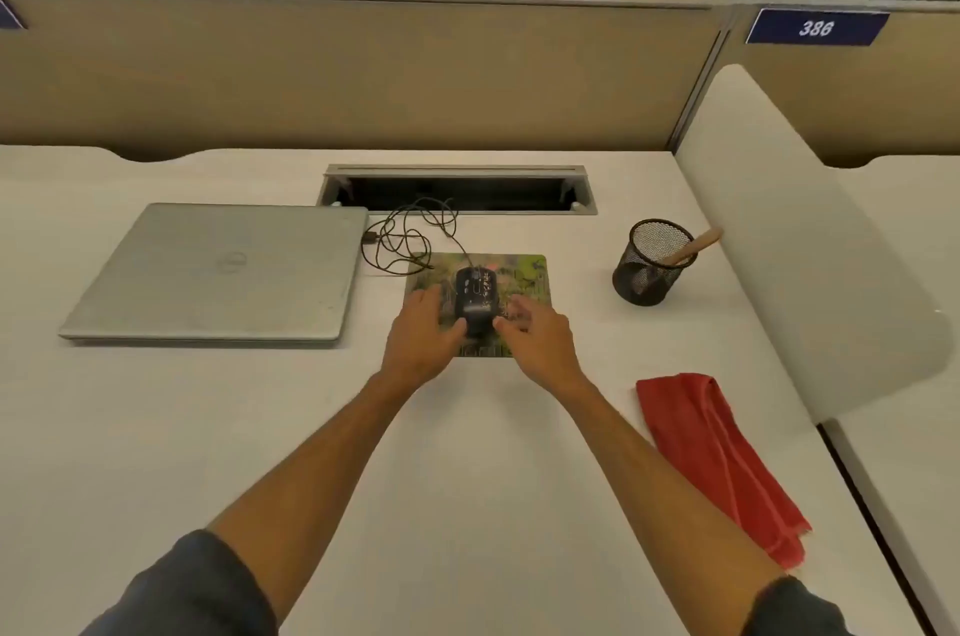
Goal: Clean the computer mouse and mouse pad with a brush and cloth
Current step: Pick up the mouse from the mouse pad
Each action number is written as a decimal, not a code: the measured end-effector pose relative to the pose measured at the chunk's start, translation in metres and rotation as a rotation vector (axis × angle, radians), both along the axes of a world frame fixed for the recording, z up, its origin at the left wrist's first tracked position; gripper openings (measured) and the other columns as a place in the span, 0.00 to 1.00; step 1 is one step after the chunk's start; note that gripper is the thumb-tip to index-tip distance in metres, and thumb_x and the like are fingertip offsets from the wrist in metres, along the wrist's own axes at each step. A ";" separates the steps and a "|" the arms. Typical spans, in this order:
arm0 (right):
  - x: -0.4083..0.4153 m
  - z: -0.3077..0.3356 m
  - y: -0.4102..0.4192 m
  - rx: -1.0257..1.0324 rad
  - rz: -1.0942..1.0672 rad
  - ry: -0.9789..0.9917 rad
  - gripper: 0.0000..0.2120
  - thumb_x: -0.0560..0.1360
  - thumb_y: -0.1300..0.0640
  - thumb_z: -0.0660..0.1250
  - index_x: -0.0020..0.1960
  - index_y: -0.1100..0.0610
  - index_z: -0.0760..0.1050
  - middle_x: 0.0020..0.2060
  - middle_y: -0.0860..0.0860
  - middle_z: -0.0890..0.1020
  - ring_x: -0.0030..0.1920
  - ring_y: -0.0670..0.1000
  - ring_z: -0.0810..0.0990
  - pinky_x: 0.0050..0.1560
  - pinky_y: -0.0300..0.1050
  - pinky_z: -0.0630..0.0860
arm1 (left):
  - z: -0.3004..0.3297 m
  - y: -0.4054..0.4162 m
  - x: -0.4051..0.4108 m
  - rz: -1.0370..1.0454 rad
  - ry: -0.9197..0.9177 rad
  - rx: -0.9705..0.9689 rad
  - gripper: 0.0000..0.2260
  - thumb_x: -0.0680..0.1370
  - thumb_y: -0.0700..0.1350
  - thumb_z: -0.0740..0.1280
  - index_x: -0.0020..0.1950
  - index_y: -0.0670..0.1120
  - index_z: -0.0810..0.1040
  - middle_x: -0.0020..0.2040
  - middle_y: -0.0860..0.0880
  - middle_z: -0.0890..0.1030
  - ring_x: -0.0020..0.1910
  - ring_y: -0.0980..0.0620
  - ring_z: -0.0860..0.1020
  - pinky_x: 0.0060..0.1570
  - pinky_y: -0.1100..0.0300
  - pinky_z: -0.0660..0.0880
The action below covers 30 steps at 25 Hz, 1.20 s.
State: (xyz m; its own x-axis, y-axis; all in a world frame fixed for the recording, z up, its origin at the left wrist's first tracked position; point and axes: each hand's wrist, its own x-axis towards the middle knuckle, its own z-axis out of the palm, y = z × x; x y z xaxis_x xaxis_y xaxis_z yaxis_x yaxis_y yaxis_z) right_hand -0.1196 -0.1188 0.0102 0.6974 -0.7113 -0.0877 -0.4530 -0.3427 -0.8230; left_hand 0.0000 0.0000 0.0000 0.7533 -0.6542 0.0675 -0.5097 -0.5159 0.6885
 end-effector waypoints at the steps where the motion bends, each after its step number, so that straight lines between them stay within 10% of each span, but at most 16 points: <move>1: 0.008 -0.002 -0.001 0.042 -0.010 -0.009 0.20 0.76 0.52 0.68 0.67 0.57 0.74 0.52 0.54 0.84 0.48 0.51 0.81 0.52 0.47 0.79 | -0.001 -0.006 0.003 0.010 0.026 -0.009 0.20 0.73 0.49 0.68 0.64 0.46 0.72 0.57 0.47 0.75 0.55 0.48 0.75 0.55 0.52 0.74; 9: 0.028 -0.015 -0.004 0.118 -0.056 -0.022 0.12 0.76 0.60 0.67 0.59 0.54 0.81 0.45 0.47 0.83 0.39 0.40 0.78 0.38 0.25 0.70 | -0.013 -0.028 0.009 -0.031 0.160 0.016 0.20 0.70 0.50 0.70 0.61 0.48 0.74 0.52 0.49 0.72 0.47 0.53 0.72 0.41 0.68 0.65; 18: 0.014 -0.002 0.025 0.076 -0.085 -0.101 0.15 0.75 0.65 0.69 0.61 0.60 0.79 0.49 0.49 0.82 0.36 0.31 0.78 0.35 0.19 0.69 | 0.000 0.008 -0.011 -0.021 0.091 -0.098 0.27 0.68 0.47 0.73 0.66 0.45 0.72 0.57 0.48 0.72 0.52 0.51 0.74 0.51 0.66 0.72; 30: -0.026 -0.005 0.152 0.265 -0.092 -0.194 0.16 0.73 0.61 0.73 0.60 0.57 0.80 0.54 0.51 0.84 0.47 0.47 0.84 0.43 0.24 0.74 | -0.004 0.137 -0.045 -0.004 0.010 -0.026 0.33 0.69 0.55 0.75 0.70 0.45 0.68 0.65 0.46 0.71 0.59 0.50 0.73 0.58 0.59 0.74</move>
State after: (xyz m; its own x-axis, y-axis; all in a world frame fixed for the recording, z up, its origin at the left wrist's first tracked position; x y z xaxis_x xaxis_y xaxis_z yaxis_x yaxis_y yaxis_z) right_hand -0.1454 0.0332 0.0054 0.6529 -0.7424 -0.1503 -0.2988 -0.0701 -0.9517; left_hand -0.0445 0.1370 -0.0038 0.7512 -0.6556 0.0770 -0.5050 -0.4957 0.7065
